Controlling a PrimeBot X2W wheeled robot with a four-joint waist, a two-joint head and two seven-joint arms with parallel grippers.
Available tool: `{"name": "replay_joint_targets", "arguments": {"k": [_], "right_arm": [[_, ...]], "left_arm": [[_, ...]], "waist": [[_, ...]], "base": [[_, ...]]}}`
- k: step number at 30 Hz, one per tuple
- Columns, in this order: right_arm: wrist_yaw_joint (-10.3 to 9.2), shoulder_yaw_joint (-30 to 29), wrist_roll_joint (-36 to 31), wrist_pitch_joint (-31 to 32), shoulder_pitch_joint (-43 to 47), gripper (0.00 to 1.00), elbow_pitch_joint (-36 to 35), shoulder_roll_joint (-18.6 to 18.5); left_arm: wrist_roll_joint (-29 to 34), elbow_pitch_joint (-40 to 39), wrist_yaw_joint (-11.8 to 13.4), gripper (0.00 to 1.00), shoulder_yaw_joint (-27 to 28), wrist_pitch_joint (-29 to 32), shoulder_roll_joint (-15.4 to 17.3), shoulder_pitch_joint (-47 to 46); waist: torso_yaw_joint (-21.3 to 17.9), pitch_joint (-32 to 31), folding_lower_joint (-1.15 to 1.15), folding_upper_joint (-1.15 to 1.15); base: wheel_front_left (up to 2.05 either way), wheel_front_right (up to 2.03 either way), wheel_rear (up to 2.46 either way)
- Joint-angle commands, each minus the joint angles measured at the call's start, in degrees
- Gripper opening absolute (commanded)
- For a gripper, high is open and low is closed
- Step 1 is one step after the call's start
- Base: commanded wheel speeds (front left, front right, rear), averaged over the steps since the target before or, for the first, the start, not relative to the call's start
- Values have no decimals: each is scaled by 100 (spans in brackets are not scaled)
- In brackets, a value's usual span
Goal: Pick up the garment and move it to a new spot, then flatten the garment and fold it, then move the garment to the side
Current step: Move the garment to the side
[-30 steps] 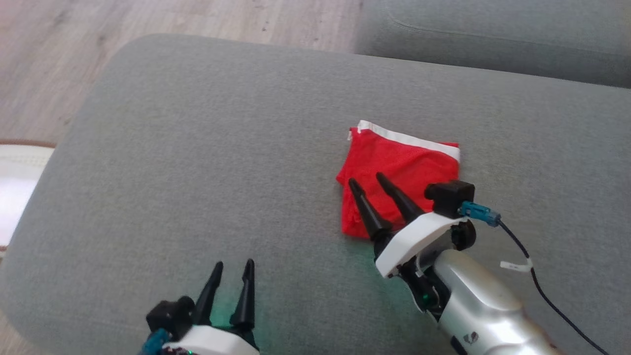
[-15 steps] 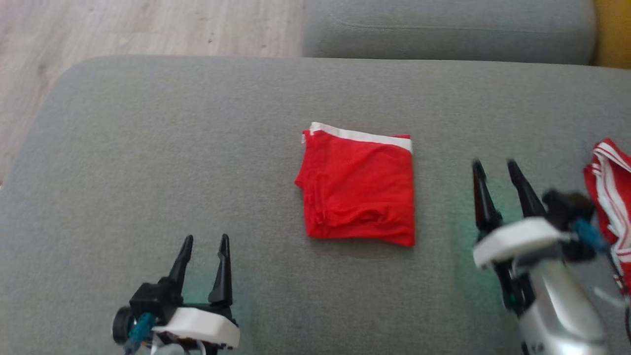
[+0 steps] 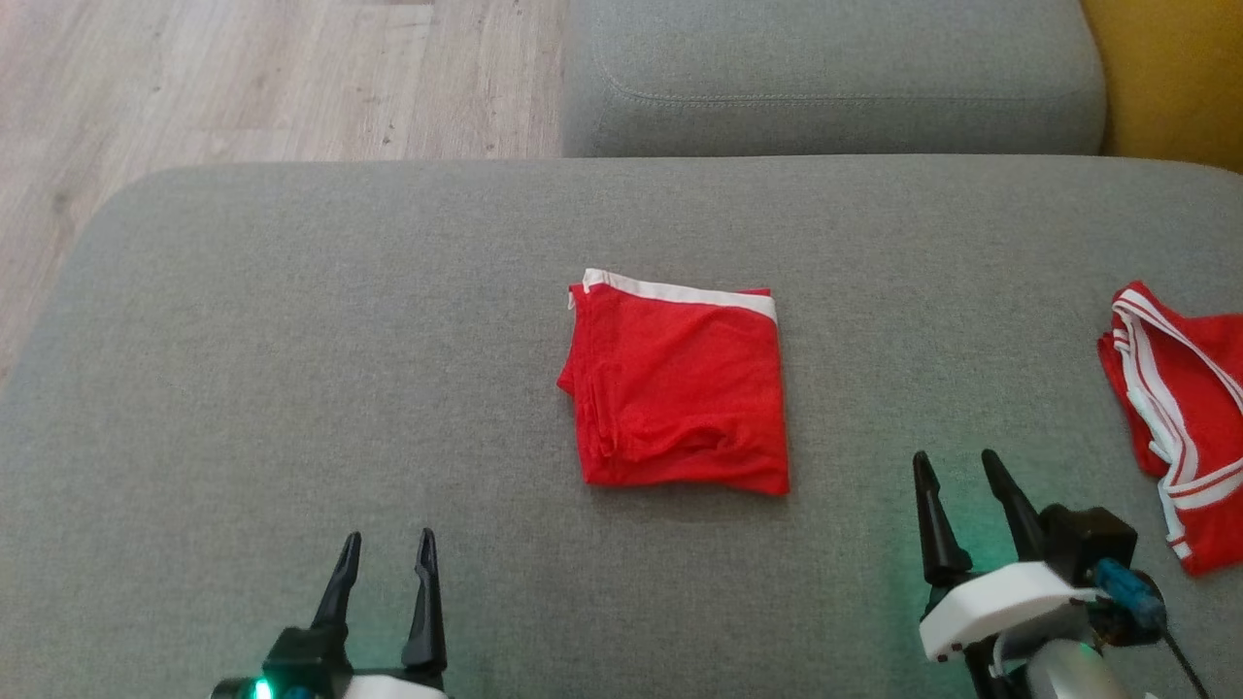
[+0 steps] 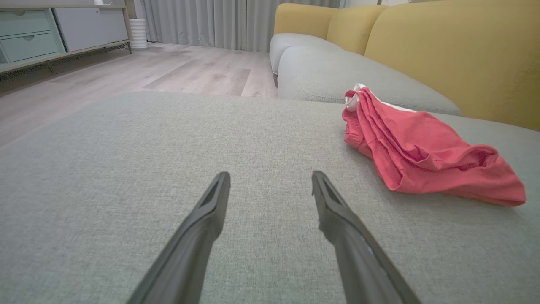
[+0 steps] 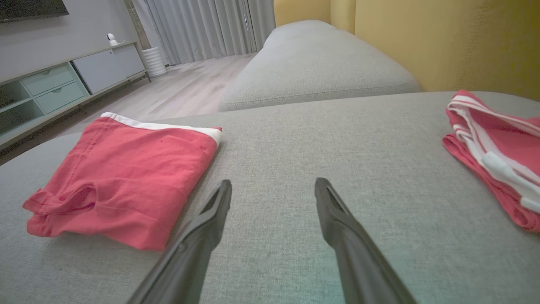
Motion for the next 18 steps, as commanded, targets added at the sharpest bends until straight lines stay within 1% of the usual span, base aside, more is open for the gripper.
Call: {"name": "replay_joint_targets", "arguments": {"k": [1, 3, 6, 12, 15, 18], "right_arm": [[18, 187, 92, -68, -137, 100, -213, 5], [18, 233, 119, -68, -105, 100, -232, 5], [18, 275, 182, -68, -100, 100, -254, 6], [18, 342, 284, -69, -181, 100, -237, 6], [18, 488, 369, -69, -413, 100, -101, 7], [18, 681, 402, -69, -846, 100, 169, 7]], "left_arm": [[48, -219, 116, 100, 107, -29, 36, -141], [39, -249, 190, 100, 53, -29, 36, -128], [30, -295, 228, 100, -7, -29, 36, -125], [-44, -273, 212, 100, -18, -29, 36, -189], [-124, -281, 195, 100, -82, -29, 36, -262], [-210, -296, 188, 100, -188, -29, 36, -348]], "waist": [[5, -27, 1, 0], [5, -37, 1, 0], [-6, -23, 1, 0], [61, 116, 1, 0], [183, 277, 1, 0], [358, 442, 1, 0]], "base": [[0, 0, 0], [0, 0, 0], [0, 0, 0], [0, 0, 0], [0, 0, 0], [0, 0, 0]]}}
